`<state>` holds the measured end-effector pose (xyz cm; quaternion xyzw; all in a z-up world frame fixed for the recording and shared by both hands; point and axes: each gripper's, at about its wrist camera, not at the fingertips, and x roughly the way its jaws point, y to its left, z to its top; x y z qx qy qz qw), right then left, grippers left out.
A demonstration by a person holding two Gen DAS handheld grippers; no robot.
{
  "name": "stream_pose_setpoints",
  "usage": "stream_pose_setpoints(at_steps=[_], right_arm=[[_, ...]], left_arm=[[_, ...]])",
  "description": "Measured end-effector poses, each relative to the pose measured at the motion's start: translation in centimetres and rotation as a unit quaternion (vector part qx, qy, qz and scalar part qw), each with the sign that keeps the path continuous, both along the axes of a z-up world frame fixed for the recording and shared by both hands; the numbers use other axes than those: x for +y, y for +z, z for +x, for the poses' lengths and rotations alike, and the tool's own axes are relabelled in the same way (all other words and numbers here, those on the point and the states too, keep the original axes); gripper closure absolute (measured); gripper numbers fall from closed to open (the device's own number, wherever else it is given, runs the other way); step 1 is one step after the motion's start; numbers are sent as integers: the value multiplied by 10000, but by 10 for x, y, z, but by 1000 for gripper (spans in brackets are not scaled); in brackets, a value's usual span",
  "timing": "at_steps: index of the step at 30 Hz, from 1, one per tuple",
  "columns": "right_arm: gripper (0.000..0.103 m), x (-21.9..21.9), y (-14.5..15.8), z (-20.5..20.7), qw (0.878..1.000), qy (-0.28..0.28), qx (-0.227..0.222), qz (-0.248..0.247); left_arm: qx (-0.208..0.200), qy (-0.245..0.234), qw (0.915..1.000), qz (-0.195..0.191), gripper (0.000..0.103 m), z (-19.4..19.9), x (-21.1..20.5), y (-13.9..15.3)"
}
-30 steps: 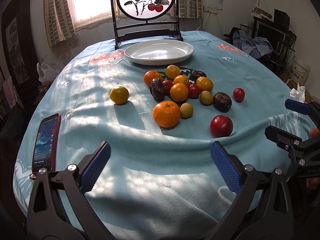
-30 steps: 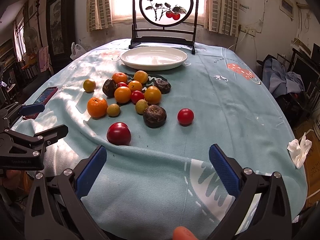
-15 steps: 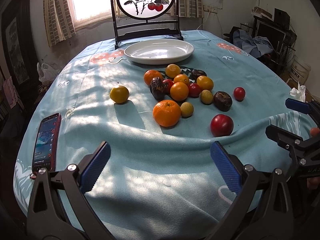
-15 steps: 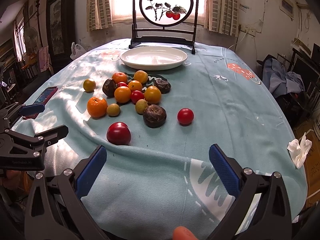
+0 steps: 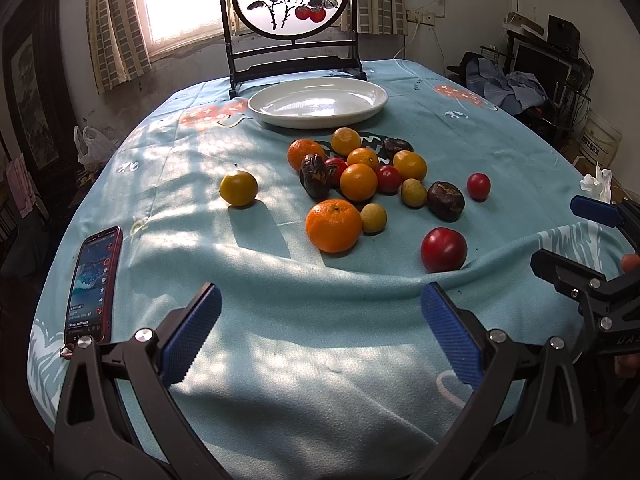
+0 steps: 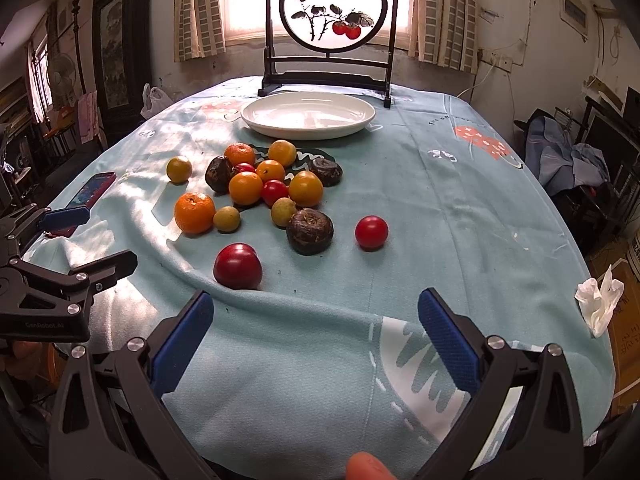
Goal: Organize fruits
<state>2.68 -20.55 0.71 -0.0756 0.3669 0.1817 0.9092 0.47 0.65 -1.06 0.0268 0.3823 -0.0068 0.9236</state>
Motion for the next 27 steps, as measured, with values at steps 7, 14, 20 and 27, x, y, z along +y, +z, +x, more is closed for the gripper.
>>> stream_pose_setpoints(at_steps=[7, 14, 20, 27], right_arm=[[1, 0, 0, 0, 10000, 2, -1, 2], [1, 0, 0, 0, 10000, 64, 6, 51], [1, 0, 1, 2, 9998, 106, 5, 176], [1, -2, 0, 2, 9942, 435, 48, 987]], left_arm=[[-1, 3, 10000, 2, 2, 0, 0, 0], [6, -4, 10000, 4, 2, 0, 0, 0], [19, -11, 10000, 17, 2, -1, 2, -3], [78, -12, 10000, 19, 2, 0, 2, -7]])
